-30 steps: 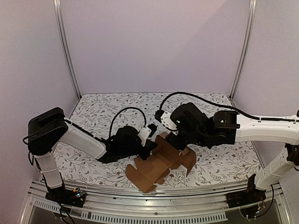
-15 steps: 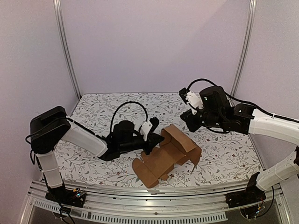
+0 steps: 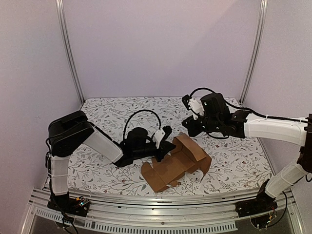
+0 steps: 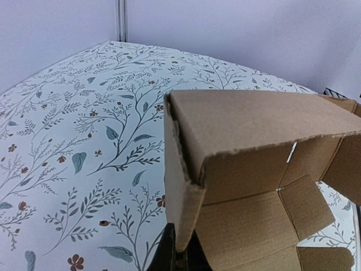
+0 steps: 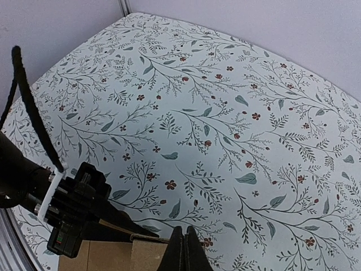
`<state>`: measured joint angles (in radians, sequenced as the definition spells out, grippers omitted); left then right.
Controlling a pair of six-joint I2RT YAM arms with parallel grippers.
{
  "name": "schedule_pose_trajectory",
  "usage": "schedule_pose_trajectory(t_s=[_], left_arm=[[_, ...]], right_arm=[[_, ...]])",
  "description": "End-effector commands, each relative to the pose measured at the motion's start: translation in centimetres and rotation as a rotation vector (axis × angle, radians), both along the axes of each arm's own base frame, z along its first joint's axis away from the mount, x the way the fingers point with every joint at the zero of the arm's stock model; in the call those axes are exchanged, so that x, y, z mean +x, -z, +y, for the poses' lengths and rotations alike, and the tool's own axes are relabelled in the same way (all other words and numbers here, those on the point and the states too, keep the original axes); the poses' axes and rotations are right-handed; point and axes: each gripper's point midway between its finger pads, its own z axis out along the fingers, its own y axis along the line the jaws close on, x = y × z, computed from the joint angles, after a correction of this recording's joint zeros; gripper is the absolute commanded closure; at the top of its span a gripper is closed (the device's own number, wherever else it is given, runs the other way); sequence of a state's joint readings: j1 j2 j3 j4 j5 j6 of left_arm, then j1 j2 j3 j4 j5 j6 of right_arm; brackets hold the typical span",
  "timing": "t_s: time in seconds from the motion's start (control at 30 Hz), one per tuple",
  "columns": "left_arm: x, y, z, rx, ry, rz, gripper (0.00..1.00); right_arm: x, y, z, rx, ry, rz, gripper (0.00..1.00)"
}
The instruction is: Fold the paper box
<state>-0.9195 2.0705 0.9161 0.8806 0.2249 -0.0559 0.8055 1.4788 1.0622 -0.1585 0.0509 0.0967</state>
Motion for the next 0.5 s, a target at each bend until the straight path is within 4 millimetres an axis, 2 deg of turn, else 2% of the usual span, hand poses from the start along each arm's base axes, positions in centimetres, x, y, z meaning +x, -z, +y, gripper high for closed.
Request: schedule_pose_trajectory(t_s=[0.0, 0.17, 0.3, 0.47], left_arm=[[0.8, 0.5, 0.0, -0.016, -0.018, -0.025, 1.0], [1.0, 1.7, 0.2, -0.003, -0.034, -0.018, 1.0], [0.9, 2.4, 0.2, 0.004, -0.034, 0.0, 1.0], [0.9, 3.1, 0.5, 0.013, -0.041, 0.007, 1.0]], right_arm=[[0.6, 1.3, 0.4, 0.04, 0.011, 0.029, 1.0], [0.6, 2.7, 1.5, 0.084, 0.0, 0.068, 1.0], [0.2, 4.6, 2.6, 0.109, -0.031, 0.13, 1.0], [0.2, 6.9, 2.8, 0.118, -0.012, 0.176, 1.0]])
